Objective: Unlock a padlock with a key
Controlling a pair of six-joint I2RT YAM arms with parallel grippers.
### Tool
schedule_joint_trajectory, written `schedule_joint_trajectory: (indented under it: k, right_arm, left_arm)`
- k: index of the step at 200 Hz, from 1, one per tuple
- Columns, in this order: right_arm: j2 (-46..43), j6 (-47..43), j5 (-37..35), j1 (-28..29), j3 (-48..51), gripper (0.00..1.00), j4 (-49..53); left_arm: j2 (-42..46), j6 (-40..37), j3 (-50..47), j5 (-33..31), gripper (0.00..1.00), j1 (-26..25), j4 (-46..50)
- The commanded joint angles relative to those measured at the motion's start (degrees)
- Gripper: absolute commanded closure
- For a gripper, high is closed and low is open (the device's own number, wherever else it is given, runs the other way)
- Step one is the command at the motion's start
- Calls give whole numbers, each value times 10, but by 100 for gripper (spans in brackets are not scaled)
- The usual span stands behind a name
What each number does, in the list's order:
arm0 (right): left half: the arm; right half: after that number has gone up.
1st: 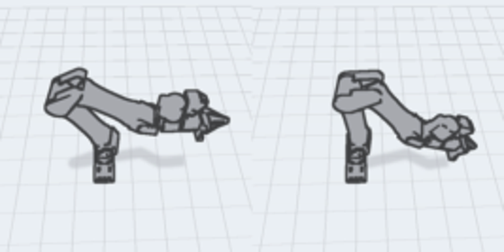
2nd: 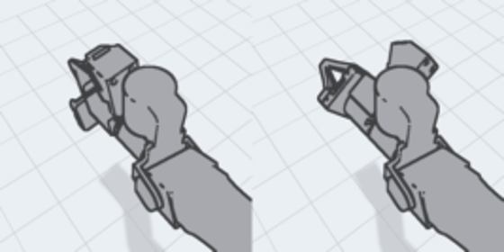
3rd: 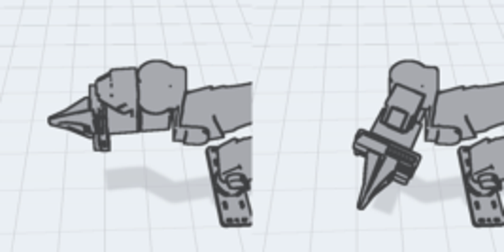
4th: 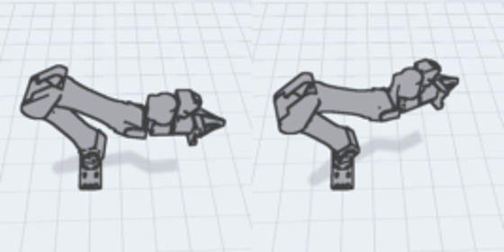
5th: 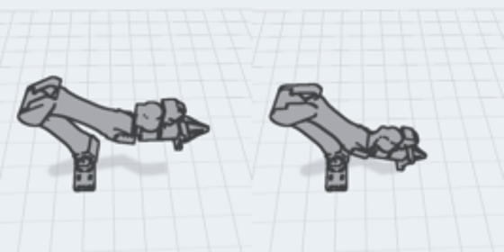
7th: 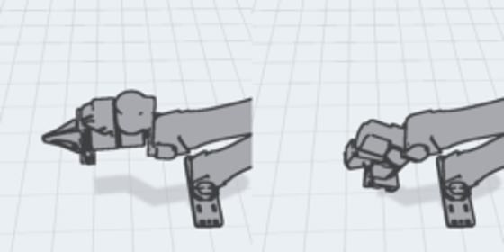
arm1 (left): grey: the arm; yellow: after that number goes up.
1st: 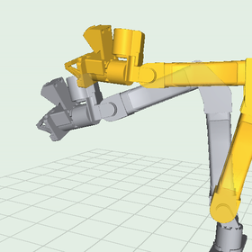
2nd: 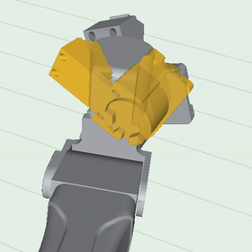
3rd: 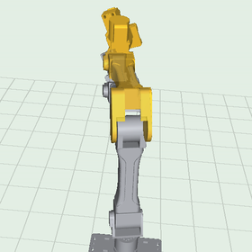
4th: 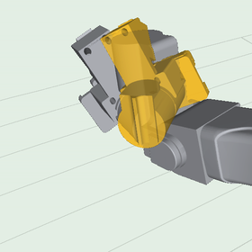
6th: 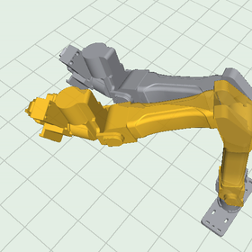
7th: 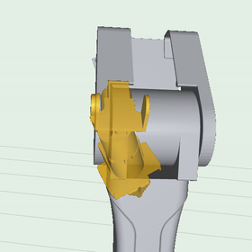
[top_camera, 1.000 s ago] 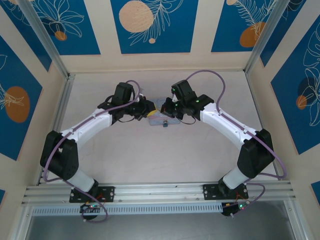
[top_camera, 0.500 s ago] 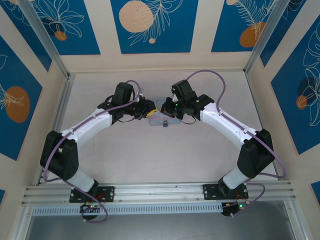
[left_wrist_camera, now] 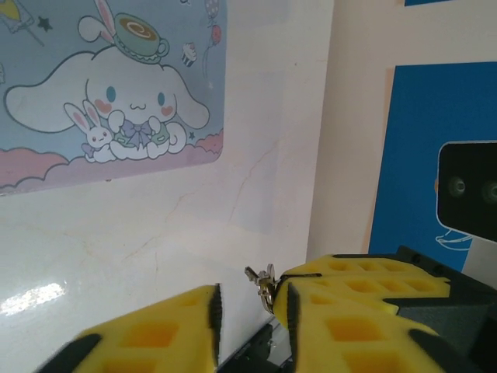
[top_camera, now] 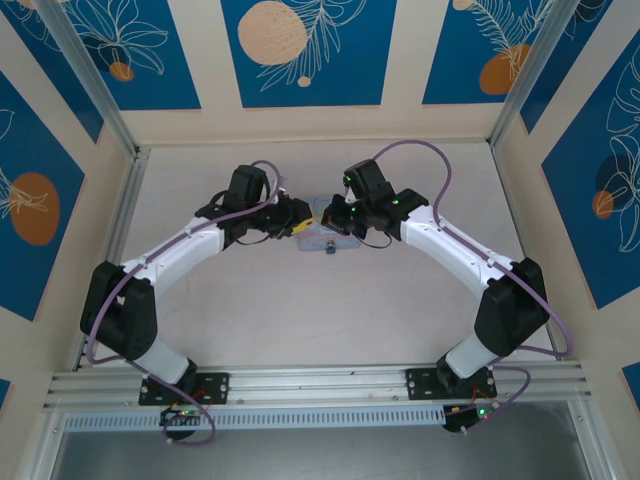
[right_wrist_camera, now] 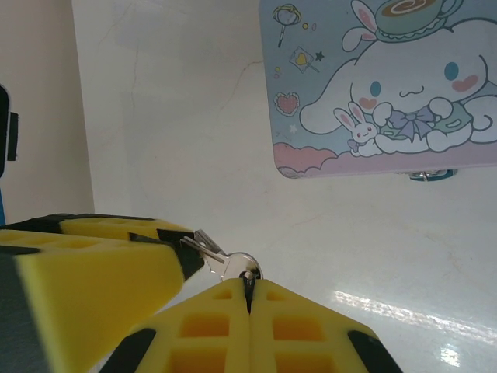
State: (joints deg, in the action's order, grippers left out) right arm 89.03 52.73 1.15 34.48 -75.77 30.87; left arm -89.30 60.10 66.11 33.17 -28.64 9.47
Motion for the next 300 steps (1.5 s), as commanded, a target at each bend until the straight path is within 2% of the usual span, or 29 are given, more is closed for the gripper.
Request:
schedule_joint_trajectory:
  k: [1, 29, 43, 77, 90, 95, 100, 106, 111, 118, 137, 155, 193, 233, 285, 300]
  right_arm:
    - [-24, -7, 12, 3, 32, 100, 22]
    - [-65, -20, -2, 13, 105, 100, 40]
    - [-80, -24, -11, 27, 137, 100, 49]
    - [-75, -12, -23, 64, 210, 100, 39]
    - [-59, -8, -27, 70, 217, 96, 28]
    - [-49, -9, -28, 71, 216, 91, 24]
    - [-42, -10, -29, 72, 214, 82, 22]
    - [-33, -12, -34, 73, 210, 70, 22]
    - [-28, -13, -40, 73, 204, 55, 25]
    - [-22, -14, -52, 73, 197, 43, 31]
    - [-24, -21, -91, 80, 178, 17, 52]
    - [-26, -40, -124, 89, 165, 0, 77]
    - [-8, -38, -160, 101, 161, 1, 123]
    - [51, -96, -113, 116, 142, 0, 143]
    - [103, -99, -103, 127, 112, 15, 135]
    - [116, -98, -102, 126, 104, 23, 133]
  left_arm:
    - [26, -30, 10, -22, 49, -5, 36]
    - [48, -67, 22, -53, 22, 3, 94]
    - [58, -74, 19, -64, 14, 9, 111]
    - [65, -82, 20, -65, 9, 17, 132]
    - [64, -81, 17, -64, 9, 17, 132]
    - [64, -79, 15, -64, 9, 17, 132]
    - [64, -79, 14, -64, 8, 17, 132]
    - [65, -79, 14, -64, 8, 17, 131]
    - [65, -78, 12, -64, 7, 17, 132]
    - [65, -79, 13, -65, 7, 17, 134]
    - [69, -81, 15, -69, 4, 17, 141]
    - [74, -83, 15, -75, 4, 18, 146]
    - [84, -91, 17, -95, 2, 20, 166]
    - [96, -100, 17, -104, 0, 35, 186]
    - [107, -103, 7, -101, 0, 47, 192]
    - [111, -102, 2, -101, 0, 47, 191]
